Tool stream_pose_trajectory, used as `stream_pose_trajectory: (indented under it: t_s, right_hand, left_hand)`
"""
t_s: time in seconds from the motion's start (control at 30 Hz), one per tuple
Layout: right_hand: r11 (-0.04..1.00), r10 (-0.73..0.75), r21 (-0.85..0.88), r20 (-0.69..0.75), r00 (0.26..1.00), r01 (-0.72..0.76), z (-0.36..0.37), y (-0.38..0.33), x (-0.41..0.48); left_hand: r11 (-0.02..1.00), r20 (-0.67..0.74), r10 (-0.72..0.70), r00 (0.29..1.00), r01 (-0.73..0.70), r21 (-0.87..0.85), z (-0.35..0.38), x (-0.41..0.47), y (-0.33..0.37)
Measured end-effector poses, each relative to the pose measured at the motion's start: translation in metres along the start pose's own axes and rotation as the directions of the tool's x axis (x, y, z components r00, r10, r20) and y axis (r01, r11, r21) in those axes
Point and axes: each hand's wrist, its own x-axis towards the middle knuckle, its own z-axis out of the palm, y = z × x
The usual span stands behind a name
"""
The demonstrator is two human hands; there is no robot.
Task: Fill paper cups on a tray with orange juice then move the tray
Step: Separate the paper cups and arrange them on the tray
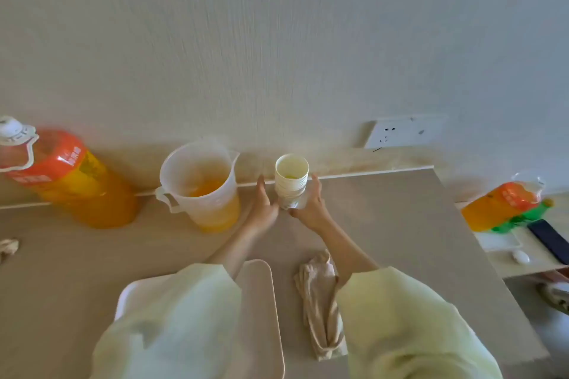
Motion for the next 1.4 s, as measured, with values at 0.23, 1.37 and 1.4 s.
stream_pose_trajectory:
  t_s: [0.23, 1.37, 1.4]
  right_hand:
    - [0.996, 0.003, 0.089, -0.054, 0.999, 0.002, 0.002, -0.001, 0.008]
    - [0.986, -0.149, 0.061, -0.126, 0.981, 0.157, 0.067, -0.074, -0.206]
    - [0.987, -0.149, 0.051, -0.117, 0.982, 0.155, 0.068, -0.075, -0.209]
  left_hand:
    - [0.995, -0.006, -0.025, 1.0, 0.024, -0.101, 0.008, 0.017, -0.005]
    - [0.987, -0.039, 0.147, 0.988, -0.149, -0.052, -0.115, -0.176, 0.008]
    - [0.987, -0.02, 0.161, 0.987, -0.162, -0.016, -0.114, -0.177, 0.008]
